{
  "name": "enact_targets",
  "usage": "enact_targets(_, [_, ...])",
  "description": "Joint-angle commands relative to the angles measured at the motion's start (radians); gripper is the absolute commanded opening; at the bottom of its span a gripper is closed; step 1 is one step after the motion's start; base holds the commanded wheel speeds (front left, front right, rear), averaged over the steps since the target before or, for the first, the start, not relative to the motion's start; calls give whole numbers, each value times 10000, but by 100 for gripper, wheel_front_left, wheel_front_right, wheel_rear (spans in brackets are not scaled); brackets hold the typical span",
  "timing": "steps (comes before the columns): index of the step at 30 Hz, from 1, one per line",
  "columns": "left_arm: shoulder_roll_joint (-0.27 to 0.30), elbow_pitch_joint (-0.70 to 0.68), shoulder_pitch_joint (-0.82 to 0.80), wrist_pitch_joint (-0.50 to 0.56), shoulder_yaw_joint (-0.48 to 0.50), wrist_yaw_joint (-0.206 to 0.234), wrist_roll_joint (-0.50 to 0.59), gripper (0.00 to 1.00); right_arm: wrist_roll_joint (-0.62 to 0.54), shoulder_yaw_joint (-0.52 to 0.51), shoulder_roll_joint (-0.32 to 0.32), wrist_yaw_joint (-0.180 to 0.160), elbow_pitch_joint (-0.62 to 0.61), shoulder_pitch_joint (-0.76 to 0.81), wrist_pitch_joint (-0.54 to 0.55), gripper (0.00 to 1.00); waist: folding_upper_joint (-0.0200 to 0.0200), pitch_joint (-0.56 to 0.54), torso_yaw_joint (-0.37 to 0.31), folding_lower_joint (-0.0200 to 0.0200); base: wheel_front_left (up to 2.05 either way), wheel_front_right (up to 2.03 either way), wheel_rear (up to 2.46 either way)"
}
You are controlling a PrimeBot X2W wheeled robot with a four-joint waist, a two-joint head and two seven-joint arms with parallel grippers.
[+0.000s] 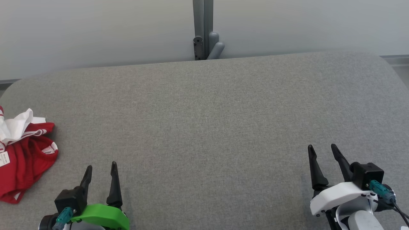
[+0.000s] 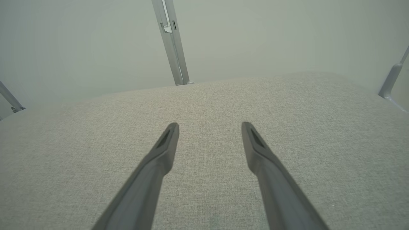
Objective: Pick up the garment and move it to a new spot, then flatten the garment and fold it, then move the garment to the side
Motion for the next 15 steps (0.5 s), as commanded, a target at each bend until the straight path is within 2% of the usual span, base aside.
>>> enact_targets(1, [73,18,112,-74,50,22,236,100,-232,-11,-18,3,-36,-133,-113,100,0,5,-2,0,0,0,0])
enact_targets(9, [78,73,138,-234,-1,67,769,100,-905,-1,5,3,-54,-41,-249,100,0,60,111,0,0,0,0])
enact_targets(15, [79,108,81,-339,-71,147,1089,100,-1377,93,13,4,-96,-43,-366,100,0,174,492,0,0,0,0])
